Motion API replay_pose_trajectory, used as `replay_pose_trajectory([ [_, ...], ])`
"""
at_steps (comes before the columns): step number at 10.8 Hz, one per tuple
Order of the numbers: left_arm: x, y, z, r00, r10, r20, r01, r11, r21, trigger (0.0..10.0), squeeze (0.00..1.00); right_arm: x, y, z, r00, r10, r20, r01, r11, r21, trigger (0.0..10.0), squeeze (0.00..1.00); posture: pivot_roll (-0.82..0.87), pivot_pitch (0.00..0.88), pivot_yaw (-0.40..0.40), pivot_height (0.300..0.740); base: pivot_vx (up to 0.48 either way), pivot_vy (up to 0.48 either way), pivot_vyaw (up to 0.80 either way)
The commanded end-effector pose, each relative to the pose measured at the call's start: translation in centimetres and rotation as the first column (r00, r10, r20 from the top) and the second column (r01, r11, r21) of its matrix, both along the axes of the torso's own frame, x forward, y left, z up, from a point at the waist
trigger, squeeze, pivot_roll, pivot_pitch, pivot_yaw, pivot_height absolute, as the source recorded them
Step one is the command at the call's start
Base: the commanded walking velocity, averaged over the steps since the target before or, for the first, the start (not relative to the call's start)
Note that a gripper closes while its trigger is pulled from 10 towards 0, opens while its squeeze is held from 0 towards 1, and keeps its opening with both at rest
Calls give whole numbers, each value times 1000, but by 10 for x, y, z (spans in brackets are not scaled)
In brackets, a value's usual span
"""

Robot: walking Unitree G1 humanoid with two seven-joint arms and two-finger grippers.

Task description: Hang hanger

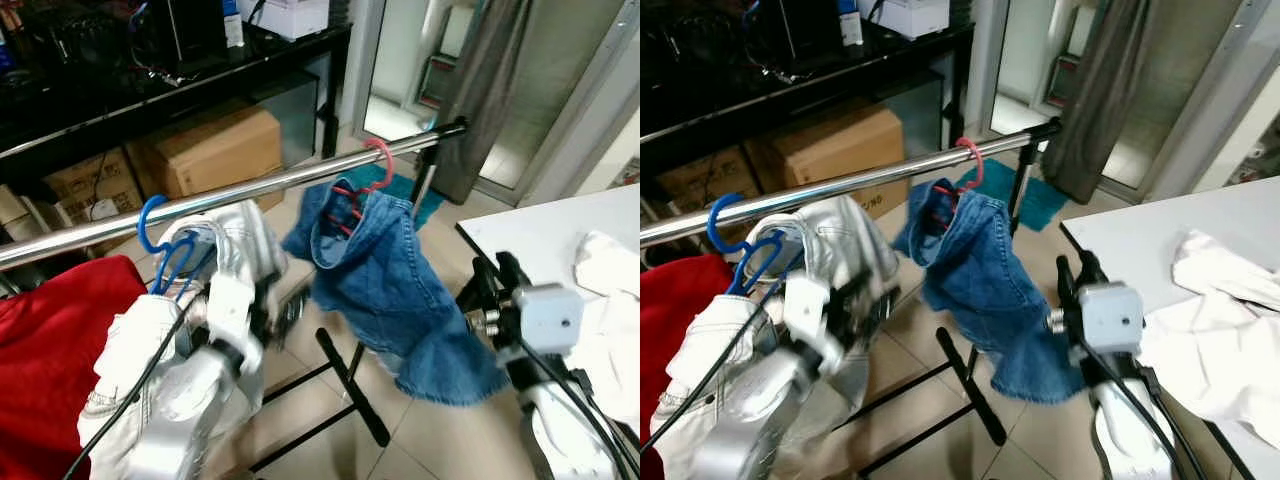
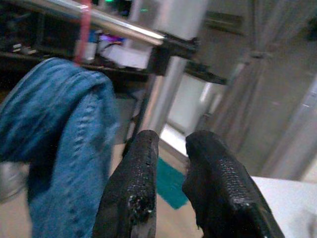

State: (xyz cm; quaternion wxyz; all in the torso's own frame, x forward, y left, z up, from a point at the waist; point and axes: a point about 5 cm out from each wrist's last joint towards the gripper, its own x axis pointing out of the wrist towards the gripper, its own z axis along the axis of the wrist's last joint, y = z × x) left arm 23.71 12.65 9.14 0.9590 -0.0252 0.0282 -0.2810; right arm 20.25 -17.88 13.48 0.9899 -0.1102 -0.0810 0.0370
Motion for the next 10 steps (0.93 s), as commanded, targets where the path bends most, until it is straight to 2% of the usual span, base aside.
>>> replay_pose_trajectory([
  [1, 1, -4, 7, 999, -48, 19, 48, 999, 9, 10000, 0, -3, -2, 3, 999, 30, 19, -30, 1000, -11, 10000, 0, 49, 25, -31, 723, 0, 0, 0],
  [2, 2, -3, 10, 999, -47, 22, 47, 999, 8, 10000, 0, -5, -6, 1, 999, 30, 15, -29, 999, -25, 10000, 0, 49, 26, -31, 723, 0, 0, 0],
  [3, 3, -5, 14, 999, -28, 38, 29, 1000, -11, 10000, 0, -13, -5, -4, 999, 46, 3, -46, 999, -11, 10000, 0, 45, 23, -30, 723, 0, 0, 0],
  [5, 2, -8, 15, 998, -11, 59, 11, 1000, -10, 10000, 0, -22, 0, -9, 999, 45, -7, -45, 999, 30, 10000, 0, 39, 22, -30, 723, 0, 0, 0],
  [6, 10, -8, 20, 996, 28, 84, -26, 999, -24, 10000, 0, -24, 2, -13, 999, 31, -20, -29, 996, 80, 10000, 0, 32, 17, -31, 723, 0, 0, 0],
  [8, 15, -11, 26, 994, 14, 107, -11, 1000, -22, 10000, 0, -29, 5, -18, 999, 42, -30, -39, 996, 84, 10000, 0, 23, 15, -26, 723, 0, 0, -800],
  [10, 15, -16, 24, 994, -12, 112, 13, 1000, -7, 10000, 0, -26, 1, -17, 999, 26, -21, -25, 997, 77, 10000, 0, 16, 13, -23, 723, 0, 0, -800],
])
